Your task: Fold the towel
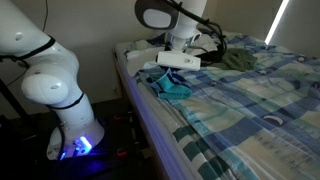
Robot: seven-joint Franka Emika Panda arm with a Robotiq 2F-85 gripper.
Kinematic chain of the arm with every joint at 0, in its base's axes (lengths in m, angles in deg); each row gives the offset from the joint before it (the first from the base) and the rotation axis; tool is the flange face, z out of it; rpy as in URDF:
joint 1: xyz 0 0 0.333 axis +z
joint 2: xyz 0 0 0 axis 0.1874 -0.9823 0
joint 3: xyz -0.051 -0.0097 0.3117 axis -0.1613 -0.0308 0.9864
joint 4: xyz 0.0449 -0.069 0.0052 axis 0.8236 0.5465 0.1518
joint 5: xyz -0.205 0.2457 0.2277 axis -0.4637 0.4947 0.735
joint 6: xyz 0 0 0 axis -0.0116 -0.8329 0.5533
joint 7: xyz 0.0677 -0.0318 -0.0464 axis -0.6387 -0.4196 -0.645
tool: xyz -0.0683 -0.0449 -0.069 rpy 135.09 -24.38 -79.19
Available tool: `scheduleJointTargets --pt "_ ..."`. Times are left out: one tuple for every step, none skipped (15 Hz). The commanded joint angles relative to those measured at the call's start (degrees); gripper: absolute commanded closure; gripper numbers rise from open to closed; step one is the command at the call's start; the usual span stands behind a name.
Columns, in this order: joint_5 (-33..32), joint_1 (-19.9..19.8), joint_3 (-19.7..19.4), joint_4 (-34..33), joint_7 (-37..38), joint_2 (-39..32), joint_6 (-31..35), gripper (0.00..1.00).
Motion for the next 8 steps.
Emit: scheduleJointTargets --pt "1.4 0.1 0.7 3.1 3.0 2.1 -1.5 0.98" --pt "1.8 0.1 0.9 3.5 4.1 2.2 -1.6 0.98" --pt "2.0 0.1 1.1 3.9 5.0 2.3 -1.7 0.98" --pt "2.1 0.1 1.3 4.3 6.0 2.7 -1.9 0.98" --pt "2.1 0.2 1.5 4.7 6.8 3.0 -2.0 0.98" --pt "2.1 0.3 1.8 5.0 7.8 3.4 -2.1 0.98" --pt "2.2 0.4 2.0 5.4 8.5 3.8 -2.0 0.98" --pt "2.2 0.6 2.1 5.6 8.9 4.0 -2.2 0.98"
